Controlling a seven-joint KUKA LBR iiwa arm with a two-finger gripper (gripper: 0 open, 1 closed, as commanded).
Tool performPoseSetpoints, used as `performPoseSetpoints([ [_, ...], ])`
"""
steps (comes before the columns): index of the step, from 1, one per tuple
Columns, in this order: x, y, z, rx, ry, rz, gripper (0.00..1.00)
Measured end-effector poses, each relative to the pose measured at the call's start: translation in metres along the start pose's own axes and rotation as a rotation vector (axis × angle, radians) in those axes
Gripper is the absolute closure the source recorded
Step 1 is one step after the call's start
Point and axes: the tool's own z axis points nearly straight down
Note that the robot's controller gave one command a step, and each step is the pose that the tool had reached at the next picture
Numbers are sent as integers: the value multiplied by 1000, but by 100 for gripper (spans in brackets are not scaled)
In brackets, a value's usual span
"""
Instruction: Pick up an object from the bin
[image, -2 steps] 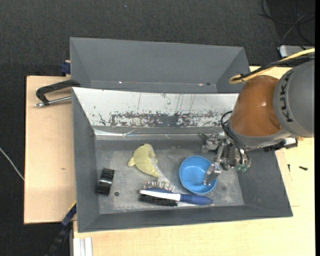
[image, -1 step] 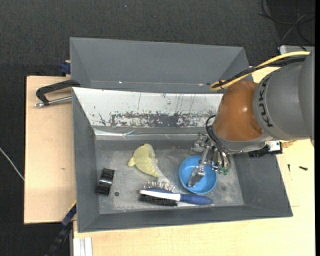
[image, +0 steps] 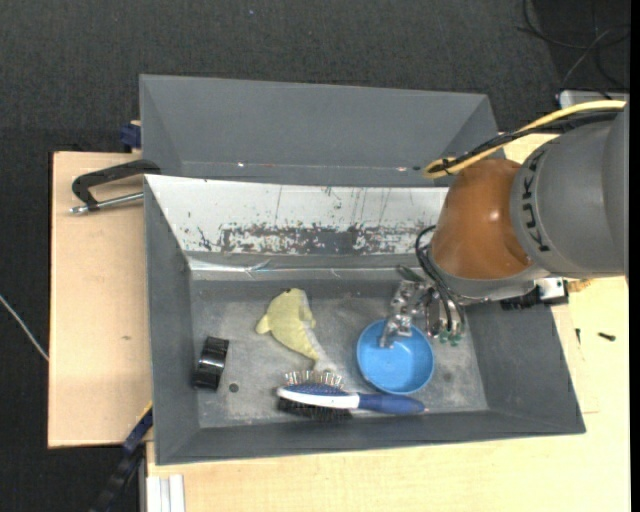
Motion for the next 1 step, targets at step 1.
performPoseSetpoints([
  [1,-9,0,-99,-3,-4,-21,100],
])
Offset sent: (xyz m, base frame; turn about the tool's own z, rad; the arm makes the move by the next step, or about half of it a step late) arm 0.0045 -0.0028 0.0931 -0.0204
